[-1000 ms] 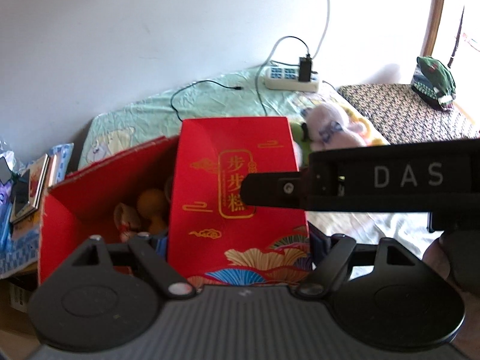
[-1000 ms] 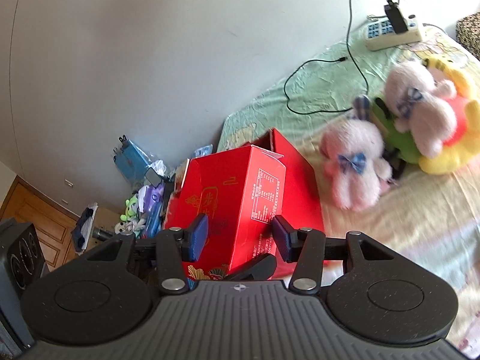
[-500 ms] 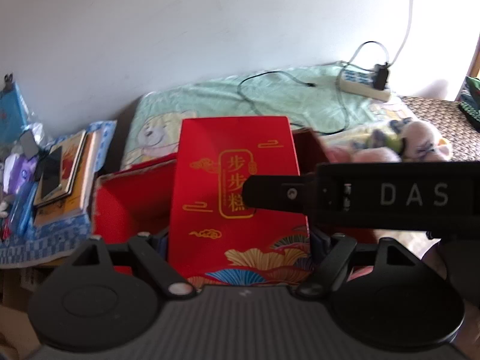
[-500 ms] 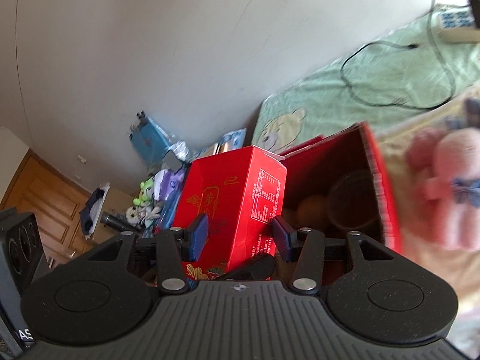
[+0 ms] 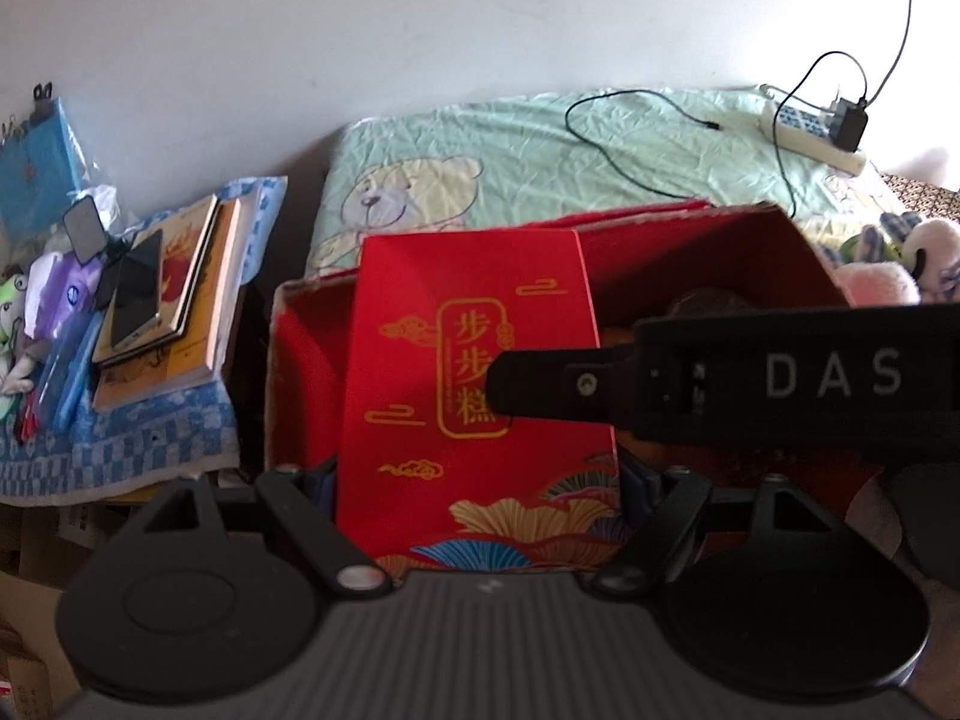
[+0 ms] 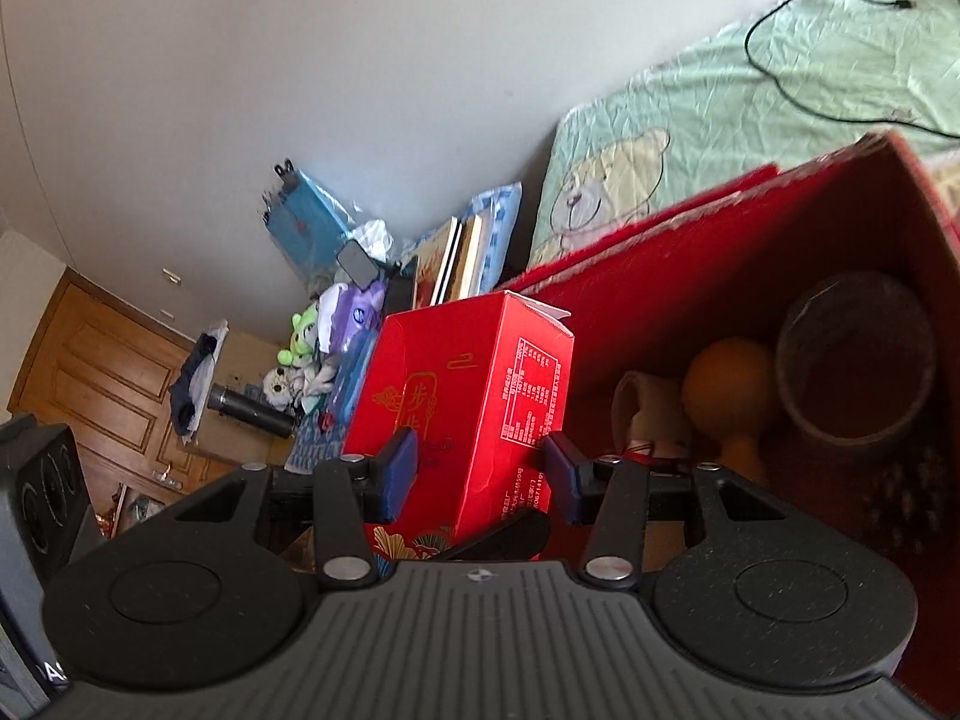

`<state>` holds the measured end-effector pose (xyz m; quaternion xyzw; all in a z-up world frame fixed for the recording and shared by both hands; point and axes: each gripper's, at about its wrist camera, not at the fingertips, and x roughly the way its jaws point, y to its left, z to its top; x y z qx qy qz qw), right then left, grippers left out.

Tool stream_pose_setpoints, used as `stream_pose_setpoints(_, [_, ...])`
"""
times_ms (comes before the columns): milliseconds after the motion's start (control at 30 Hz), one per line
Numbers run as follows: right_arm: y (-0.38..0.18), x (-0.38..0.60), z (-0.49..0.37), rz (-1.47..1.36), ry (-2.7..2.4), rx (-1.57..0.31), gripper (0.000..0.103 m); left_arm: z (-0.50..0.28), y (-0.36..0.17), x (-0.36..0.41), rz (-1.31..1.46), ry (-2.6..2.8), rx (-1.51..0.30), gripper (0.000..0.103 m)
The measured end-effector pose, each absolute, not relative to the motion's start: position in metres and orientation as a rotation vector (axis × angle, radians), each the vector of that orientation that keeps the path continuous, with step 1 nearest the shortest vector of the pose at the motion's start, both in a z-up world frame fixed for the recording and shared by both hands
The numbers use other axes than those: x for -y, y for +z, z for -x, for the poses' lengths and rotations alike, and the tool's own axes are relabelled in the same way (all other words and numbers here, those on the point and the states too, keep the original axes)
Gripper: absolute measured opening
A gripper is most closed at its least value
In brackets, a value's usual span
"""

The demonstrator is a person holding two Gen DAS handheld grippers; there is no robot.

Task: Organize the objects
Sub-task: 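Lower the red gift packet into the box beside the beige strap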

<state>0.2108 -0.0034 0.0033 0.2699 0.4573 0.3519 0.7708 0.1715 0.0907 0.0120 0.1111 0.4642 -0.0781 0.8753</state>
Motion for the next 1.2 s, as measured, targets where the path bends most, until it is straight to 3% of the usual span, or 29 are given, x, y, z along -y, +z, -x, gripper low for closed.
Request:
stream_pose_setpoints(667, [-0.036, -0.015, -0.257, -0.617, 0.821, -1.305, 0.046, -0.189, -0.029, -0.102, -0.283, -0.089, -1.072, 0.080])
stream_pose_setpoints(1200, [-0.040, -0.022, -0.262, -0.526, 0.740, -1.344, 0.046, -0.195, -0.046, -0.085, -0.386, -0.045, -1.090, 0.080])
